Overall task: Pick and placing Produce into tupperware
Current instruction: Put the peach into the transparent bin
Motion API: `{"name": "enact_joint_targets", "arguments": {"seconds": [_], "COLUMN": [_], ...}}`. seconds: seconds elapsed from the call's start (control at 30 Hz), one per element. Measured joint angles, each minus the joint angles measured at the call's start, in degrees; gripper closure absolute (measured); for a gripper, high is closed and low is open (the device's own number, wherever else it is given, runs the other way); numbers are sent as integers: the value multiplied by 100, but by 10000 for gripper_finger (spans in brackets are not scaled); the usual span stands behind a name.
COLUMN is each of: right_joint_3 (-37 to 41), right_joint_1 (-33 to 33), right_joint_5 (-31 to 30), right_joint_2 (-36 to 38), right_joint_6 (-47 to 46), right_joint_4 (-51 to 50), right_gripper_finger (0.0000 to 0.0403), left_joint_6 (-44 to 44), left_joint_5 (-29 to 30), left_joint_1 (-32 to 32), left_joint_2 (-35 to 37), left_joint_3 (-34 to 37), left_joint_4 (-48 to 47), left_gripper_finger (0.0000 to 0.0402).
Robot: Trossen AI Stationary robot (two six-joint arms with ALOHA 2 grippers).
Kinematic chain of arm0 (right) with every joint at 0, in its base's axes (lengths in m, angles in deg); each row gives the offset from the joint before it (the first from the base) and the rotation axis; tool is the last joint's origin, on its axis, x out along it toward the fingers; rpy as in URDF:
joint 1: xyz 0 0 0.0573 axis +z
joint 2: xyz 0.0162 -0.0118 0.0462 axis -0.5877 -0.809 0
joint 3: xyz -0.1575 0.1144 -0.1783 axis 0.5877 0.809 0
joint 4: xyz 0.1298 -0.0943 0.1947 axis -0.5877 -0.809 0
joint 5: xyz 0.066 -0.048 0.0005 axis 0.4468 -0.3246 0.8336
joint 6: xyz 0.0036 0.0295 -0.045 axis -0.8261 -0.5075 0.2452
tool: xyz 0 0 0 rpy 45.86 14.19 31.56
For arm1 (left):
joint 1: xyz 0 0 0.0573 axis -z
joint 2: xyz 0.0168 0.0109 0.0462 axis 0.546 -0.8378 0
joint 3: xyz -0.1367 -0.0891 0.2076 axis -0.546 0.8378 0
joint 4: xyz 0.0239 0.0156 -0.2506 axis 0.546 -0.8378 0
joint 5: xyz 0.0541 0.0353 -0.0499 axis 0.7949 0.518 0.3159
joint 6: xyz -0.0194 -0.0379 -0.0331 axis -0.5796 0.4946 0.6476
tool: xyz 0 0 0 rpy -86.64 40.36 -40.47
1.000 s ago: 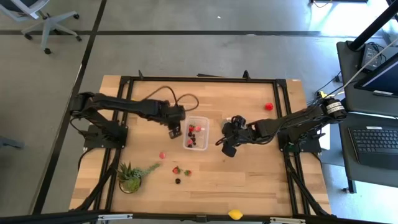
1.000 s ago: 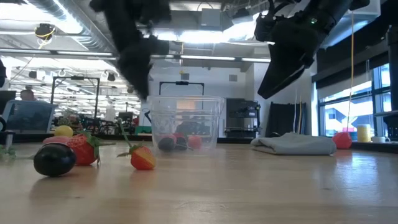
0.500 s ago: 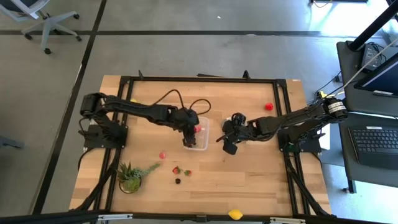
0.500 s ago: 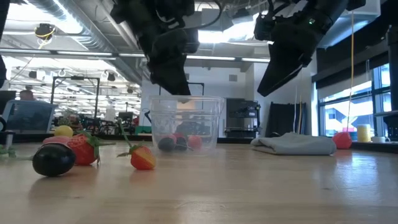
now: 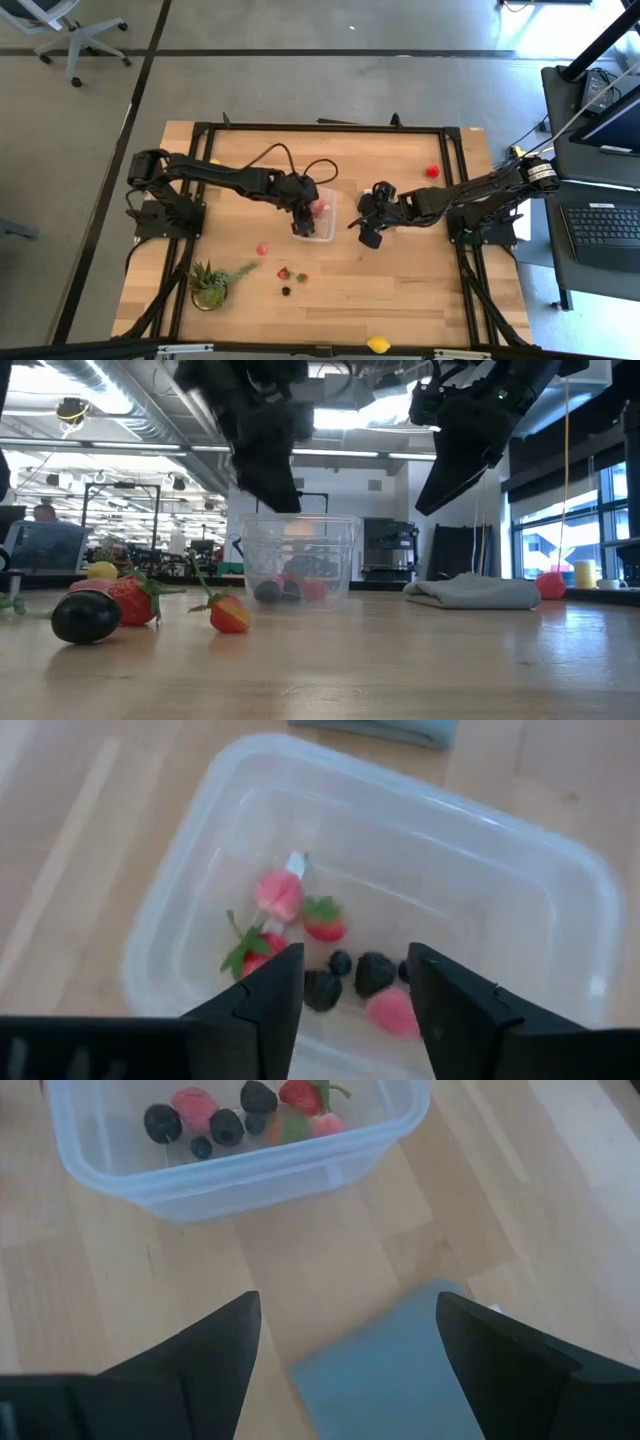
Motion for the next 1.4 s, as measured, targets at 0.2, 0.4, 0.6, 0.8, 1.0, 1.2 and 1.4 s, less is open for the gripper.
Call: {"name": "enact_joint_targets", "arguments": {"seconds": [0.2,0.4,0.6,0.8,1.0,1.2,1.4], "right_joint_3": [2,2,2,2,2,4,4], "right_joint_1": [0,-62,-203,-352,-441,-439,-439], "right_joint_5": [182,192,192,444,503,717,730], "right_joint_2": [0,2,2,2,4,4,4], "right_joint_6": [-4,41,158,444,444,444,444], "right_joint_4": [1,20,31,91,132,136,145], "right_gripper_finger": [100,100,100,100,100,100,100], "left_joint_6": [136,1096,2537,4334,5776,5854,6029], "left_joint_5": [13,34,51,62,-157,-318,-223], "left_joint_1": [3,351,820,1163,1487,1892,2102], "left_joint_2": [900,1705,1857,1667,1550,1550,1519], "left_joint_3": [-7,-9,-6,330,921,1460,1700], "left_joint_4": [-1062,-2021,-3299,-3836,-3176,-1911,-1435], "left_gripper_finger": [229,229,228,213,207,210,208]}}
